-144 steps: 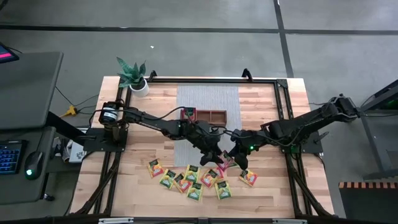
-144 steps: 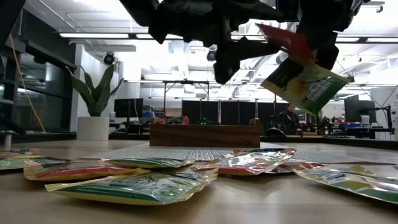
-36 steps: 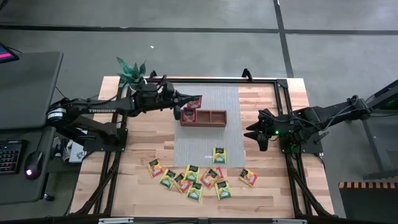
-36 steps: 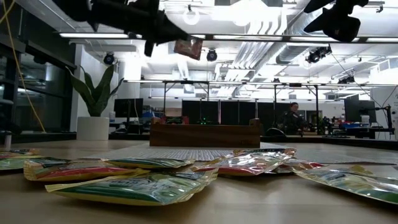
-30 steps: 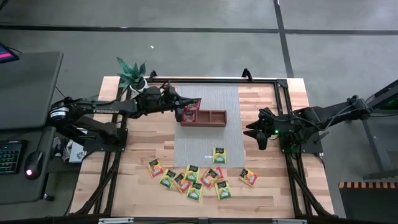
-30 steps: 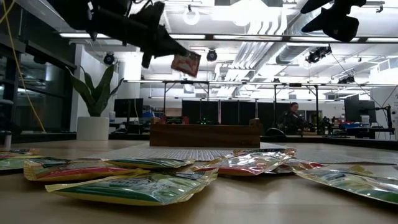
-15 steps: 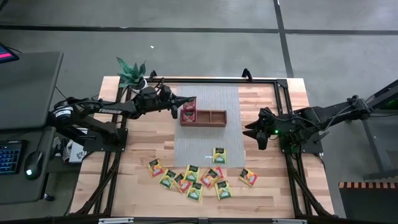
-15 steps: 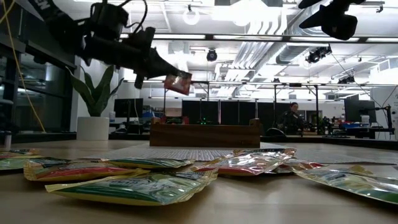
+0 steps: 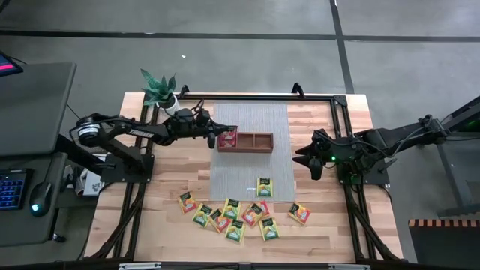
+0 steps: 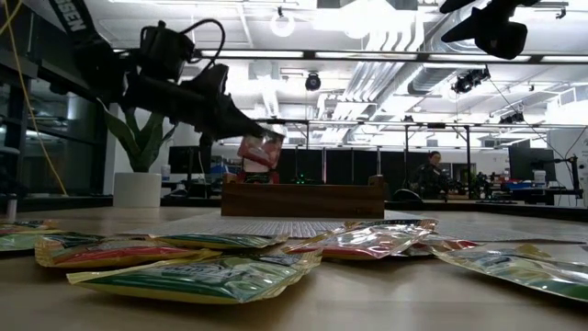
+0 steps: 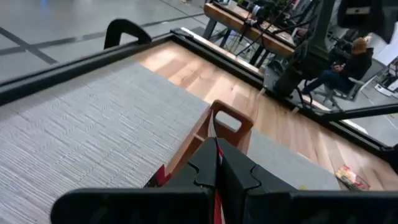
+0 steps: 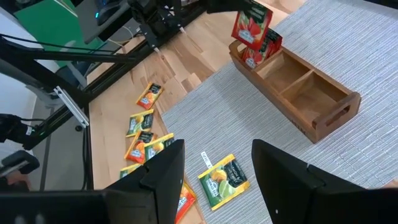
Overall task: Pick & Place Tea
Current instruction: Put the red tea bag into the left section of the wooden organizer
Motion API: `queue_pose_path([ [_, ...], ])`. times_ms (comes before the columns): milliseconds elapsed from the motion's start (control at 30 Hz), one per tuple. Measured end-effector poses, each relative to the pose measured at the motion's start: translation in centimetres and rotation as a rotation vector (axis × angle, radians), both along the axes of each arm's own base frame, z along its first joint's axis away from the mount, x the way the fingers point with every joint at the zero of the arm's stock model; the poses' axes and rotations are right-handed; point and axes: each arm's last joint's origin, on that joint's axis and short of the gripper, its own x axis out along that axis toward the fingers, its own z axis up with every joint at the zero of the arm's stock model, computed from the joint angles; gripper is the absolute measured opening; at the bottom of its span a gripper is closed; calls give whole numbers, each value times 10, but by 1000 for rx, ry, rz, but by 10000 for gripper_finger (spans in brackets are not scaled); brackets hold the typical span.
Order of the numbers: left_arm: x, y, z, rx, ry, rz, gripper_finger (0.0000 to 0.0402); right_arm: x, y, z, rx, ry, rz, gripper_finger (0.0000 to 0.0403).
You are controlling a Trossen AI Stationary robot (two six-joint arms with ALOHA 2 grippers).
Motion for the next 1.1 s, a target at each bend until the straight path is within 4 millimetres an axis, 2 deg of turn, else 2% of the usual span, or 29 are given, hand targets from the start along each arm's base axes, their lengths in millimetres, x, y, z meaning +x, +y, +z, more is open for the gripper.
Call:
queue_pose_path([
  [367, 9, 4, -25, -47, 41, 7, 0, 0, 0, 0, 18, -2, -6, 184],
  [867, 6, 5, -33, -73, 116, 63, 0, 0, 0, 0, 17, -1, -6, 183],
  [1100, 7, 5, -31, -74, 98, 70, 1, 0, 0, 0, 8, 0, -1, 183],
])
